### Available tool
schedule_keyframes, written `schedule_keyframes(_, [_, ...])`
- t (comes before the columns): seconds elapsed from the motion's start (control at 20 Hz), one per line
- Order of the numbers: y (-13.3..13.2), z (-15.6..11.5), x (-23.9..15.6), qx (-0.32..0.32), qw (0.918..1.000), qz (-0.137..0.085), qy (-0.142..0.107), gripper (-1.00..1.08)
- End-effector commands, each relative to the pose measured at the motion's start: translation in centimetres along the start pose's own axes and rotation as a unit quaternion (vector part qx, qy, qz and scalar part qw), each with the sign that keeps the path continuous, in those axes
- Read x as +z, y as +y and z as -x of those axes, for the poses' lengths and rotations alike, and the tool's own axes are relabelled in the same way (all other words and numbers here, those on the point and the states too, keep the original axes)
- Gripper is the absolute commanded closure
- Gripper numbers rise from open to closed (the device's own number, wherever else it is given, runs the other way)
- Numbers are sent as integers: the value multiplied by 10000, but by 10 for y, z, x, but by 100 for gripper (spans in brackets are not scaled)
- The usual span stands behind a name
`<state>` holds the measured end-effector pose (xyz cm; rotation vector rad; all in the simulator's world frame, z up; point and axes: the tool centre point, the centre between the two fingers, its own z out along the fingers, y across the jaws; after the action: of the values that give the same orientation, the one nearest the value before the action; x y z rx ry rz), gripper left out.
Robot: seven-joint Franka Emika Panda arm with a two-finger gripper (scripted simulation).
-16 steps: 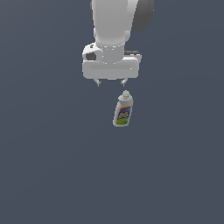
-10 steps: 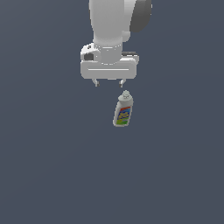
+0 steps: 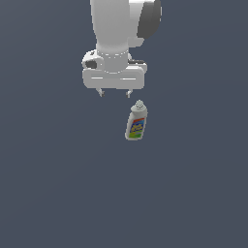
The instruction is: Pick up the object and move it to a goal position.
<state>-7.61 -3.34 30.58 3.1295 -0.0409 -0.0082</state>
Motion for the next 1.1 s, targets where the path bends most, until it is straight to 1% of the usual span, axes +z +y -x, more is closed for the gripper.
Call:
schedule_keyframes(0.0, [0, 0, 0, -8, 10000, 1, 1, -92])
schedule_keyframes(0.3, [-3, 0, 1, -215, 9998, 0, 2, -92])
schedule_keyframes(0.65, [-9, 1, 2, -759, 9971, -4, 4, -92])
schedule_keyframes(0.85, [-15, 1, 4, -1214, 9926, -7, 7, -92])
schedule_keyframes(1.05, [-22, 2, 6, -1765, 9843, -11, 10, -92])
